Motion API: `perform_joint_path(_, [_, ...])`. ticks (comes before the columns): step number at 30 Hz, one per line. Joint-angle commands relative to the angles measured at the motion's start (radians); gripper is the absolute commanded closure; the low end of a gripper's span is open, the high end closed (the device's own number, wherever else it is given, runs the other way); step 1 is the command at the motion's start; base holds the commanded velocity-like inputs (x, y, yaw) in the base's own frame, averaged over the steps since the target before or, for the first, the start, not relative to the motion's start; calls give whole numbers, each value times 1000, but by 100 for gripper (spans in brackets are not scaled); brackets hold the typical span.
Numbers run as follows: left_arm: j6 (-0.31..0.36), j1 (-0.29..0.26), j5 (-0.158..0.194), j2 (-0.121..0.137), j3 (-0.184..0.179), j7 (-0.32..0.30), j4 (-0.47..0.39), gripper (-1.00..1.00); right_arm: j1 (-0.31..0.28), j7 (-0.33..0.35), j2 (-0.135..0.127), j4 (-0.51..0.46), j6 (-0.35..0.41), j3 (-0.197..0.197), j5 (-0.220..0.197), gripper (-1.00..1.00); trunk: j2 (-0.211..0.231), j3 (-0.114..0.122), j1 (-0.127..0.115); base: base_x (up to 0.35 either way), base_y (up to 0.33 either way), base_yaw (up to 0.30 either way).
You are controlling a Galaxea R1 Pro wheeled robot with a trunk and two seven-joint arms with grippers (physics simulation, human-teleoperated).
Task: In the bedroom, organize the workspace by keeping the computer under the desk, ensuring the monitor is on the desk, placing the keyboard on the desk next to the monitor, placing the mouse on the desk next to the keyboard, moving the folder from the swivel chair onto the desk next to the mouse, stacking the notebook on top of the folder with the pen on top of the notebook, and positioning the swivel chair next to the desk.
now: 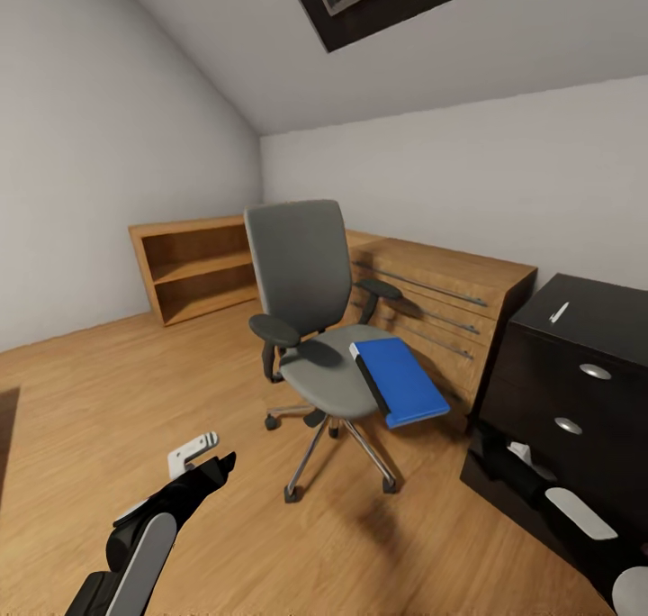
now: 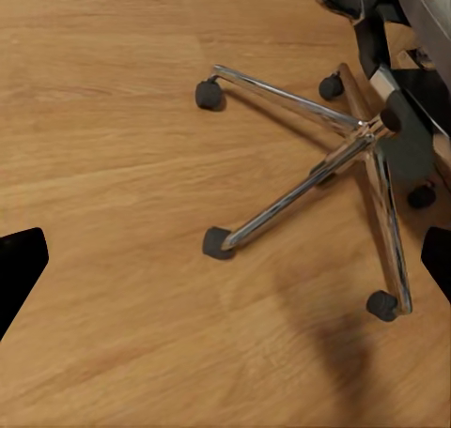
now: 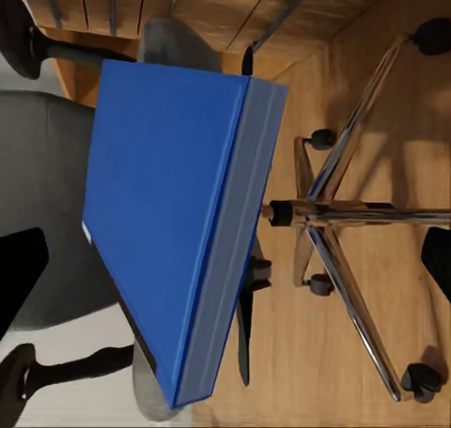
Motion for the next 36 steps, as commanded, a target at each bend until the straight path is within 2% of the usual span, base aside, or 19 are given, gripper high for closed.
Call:
perform_joint_path(1, [1,-1,10,1,-4,10,-1,-100,-1,20,-2,7,9,7,-8,-100,-8,-4,4,0,0,0])
perform_joint_path(5, [1,-1,10,1,-11,10,-1,-100,-1,133,-6,53,62,7,-7,-100,-36,-17,19,0,0,0])
perform_joint_path(8, [1,-1,10,1,-13,10,-1,-100,-1,175,-10,63,90,7,-7,-100,-50,-27,27,0,0,0])
perform_joint_path(16, [1,-1,10,1,-13,10,-2,-100,-1,230,-15,67,153,7,-5,-100,-52,-54,30,0,0,0])
perform_joint_path(18, [1,-1,10,1,-13,8,-2,-100,-1,232,-16,67,154,8,-4,-100,-52,-54,30,0,0,0])
perform_joint_path(29, [1,-1,10,1,-13,7,-4,-100,-1,233,-23,68,155,5,-5,-100,-54,-96,35,0,0,0])
perform_joint_path(36, [5,-1,11,2,-15,5,-2,-100,-1,233,-26,67,154,5,-5,-100,-54,-96,35,0,0,0])
